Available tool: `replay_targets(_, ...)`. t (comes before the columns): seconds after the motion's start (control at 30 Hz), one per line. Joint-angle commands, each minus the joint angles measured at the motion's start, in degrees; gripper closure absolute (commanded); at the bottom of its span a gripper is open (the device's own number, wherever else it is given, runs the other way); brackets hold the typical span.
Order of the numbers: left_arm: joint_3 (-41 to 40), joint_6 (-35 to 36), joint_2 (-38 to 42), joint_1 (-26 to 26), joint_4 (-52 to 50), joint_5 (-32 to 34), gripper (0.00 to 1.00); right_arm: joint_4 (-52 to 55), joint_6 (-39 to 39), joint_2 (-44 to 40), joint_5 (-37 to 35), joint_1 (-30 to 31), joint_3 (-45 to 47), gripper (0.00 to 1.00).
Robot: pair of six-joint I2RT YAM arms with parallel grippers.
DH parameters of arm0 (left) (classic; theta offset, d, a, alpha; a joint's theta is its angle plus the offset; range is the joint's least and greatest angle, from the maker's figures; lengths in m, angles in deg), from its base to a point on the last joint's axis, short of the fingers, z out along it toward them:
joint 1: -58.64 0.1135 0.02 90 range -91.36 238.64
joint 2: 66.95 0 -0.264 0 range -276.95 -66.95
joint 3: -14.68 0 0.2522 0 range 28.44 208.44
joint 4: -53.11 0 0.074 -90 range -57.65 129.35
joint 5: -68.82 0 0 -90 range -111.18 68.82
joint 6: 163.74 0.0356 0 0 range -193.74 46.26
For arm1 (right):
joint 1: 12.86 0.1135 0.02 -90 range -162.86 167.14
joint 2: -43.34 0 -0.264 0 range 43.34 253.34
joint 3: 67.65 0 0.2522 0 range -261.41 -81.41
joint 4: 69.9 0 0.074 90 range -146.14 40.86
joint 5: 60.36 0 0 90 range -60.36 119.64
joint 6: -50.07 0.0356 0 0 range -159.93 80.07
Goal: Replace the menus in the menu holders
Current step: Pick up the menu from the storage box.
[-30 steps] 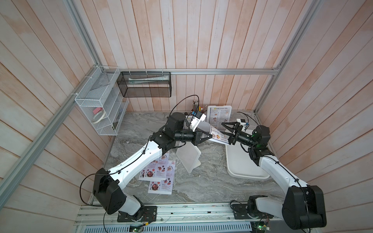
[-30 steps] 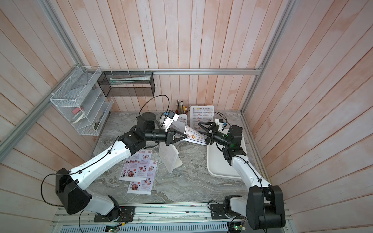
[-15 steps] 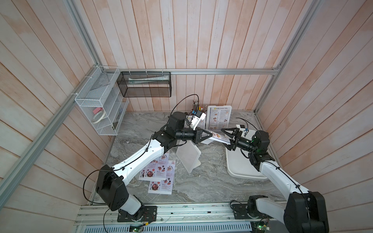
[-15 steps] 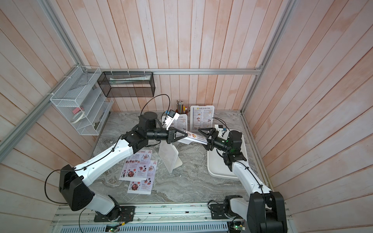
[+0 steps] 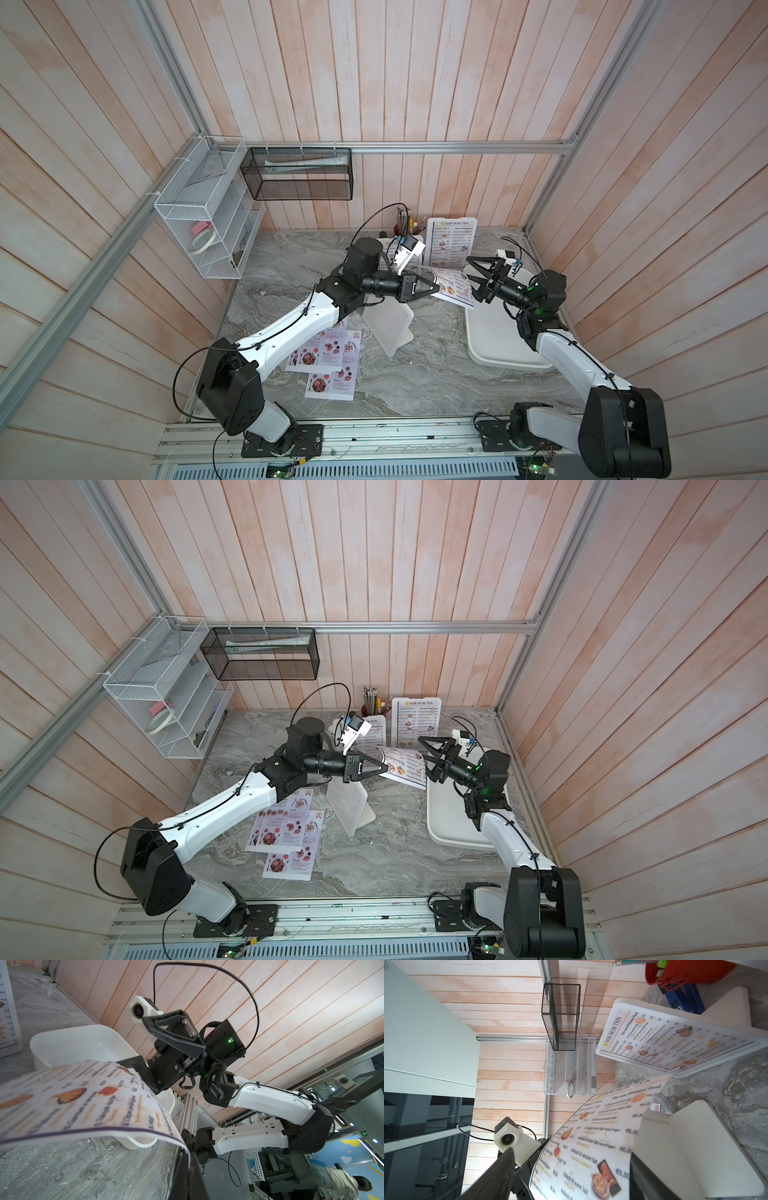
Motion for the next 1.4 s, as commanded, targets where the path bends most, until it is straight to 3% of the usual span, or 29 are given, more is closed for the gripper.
replay_targets(0.0, -2.1, -2.3, 2.4, 0.2, 3.8, -2.3, 0.97, -6.3, 1.2, -0.5, 2.9, -1.1, -0.6, 0.20)
replay_targets(0.27, -5.2, -3.5, 4.3, 0.2, 3.7, -1.1, 0.97, -20.3, 7.5, 0.8, 4.6, -3.0, 1.1, 0.22)
replay_targets(0.6, -6.1, -5.3, 5.6, 0.2, 4.5, -0.5, 0.97, -29.4, 9.7, 1.4, 5.2, -3.3, 3.6, 0.25)
replay_targets(0.83, -7.8, -5.3, 6.1, 0.2, 3.6, -0.2, 0.97, -34.3, 10.7, 1.6, 5.7, -3.3, 3.8, 0.42)
replay_targets(1.0, -7.9, -4.5, 6.7, 0.3, 2.4, 0.8, 0.97, -29.7, 8.5, 1.0, 6.0, -3.3, 3.4, 0.55)
replay_targets(1.37, -8.5, -3.4, 7.4, 1.9, 0.6, 1.3, 0.97, -4.9, -7.5, -4.6, 6.3, -3.3, -0.9, 0.76)
